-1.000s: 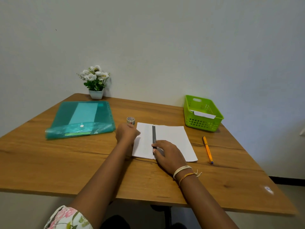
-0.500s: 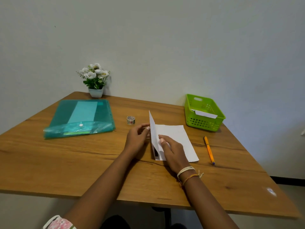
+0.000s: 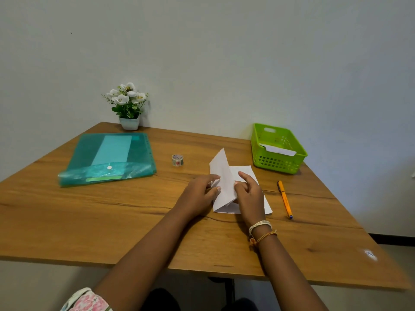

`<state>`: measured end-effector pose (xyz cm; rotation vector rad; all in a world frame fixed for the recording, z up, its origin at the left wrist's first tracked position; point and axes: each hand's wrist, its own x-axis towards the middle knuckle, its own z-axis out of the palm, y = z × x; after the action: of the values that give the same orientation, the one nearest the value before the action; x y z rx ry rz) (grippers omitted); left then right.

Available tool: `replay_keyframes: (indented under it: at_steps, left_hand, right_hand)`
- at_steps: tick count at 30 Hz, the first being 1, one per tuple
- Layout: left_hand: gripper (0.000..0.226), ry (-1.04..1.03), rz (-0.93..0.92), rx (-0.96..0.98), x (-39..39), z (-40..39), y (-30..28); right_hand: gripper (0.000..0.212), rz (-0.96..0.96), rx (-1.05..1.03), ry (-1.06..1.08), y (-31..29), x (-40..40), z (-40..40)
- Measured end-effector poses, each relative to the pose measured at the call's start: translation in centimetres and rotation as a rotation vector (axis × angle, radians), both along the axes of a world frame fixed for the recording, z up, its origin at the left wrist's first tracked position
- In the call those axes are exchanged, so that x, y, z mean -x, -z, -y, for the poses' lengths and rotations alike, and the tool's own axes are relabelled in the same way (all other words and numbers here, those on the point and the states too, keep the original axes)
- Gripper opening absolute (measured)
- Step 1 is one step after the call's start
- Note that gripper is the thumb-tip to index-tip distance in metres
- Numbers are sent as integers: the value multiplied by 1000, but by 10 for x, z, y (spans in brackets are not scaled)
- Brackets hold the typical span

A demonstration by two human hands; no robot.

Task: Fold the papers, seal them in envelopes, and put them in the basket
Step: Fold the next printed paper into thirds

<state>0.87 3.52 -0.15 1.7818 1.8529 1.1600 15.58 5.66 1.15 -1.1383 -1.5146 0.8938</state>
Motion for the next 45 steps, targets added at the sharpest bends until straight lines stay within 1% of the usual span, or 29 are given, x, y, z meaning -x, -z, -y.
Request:
replay_keyframes:
  at_steps: [2, 7, 11, 16, 18, 20, 22, 25, 26, 28, 31, 33, 36, 40, 45]
  left_hand:
    - [41, 0, -15, -5, 1, -1, 0]
    - [40, -4, -23, -7, 0, -1, -3]
    - [40, 3, -54, 1, 1, -1, -1]
    - [38, 26, -173, 9, 3, -5, 3]
    - [39, 24, -181, 29, 3, -5, 3]
    - [40, 26, -170, 22, 4, -6, 3]
    - [38, 29, -153, 7, 5, -6, 4]
    - [35, 21, -178, 7, 5, -6, 5]
    - [34, 18, -191, 13, 5, -6, 5]
    - [33, 9, -207, 23, 4, -6, 5]
    - [32, -19, -233, 37, 5, -6, 5]
    - [33, -46, -290, 59, 5, -5, 5]
    - [35, -82, -329, 98, 4, -4, 5]
    - [35, -87, -253, 74, 3, -2, 4]
    - [38, -161, -120, 39, 4, -3, 0]
  right_hand:
    - [36, -9, -11, 16, 0, 0, -1]
    - [42, -16, -12, 46, 1, 0, -4]
    - [43, 64, -3, 54, 0, -1, -4]
    - [40, 279, -79, 93, 5, 1, -3]
    - [40, 357, -83, 93, 6, 0, -3]
    - [40, 483, -78, 100, 9, -2, -6]
    - [37, 621, -95, 116, 11, -4, -8]
    - [33, 754, -121, 138, 11, -3, -7]
    - [36, 787, -133, 143, 11, -3, -6]
    - [46, 842, -164, 136, 10, -2, -5]
    - [65, 907, -186, 56, 11, 1, -2]
    - [70, 946, -177, 8, 12, 3, 0]
    - [65, 954, -180, -4, 11, 3, 1]
    - [61, 904, -176, 12, 8, 4, 3]
    - [43, 706, -198, 71, 1, 4, 8]
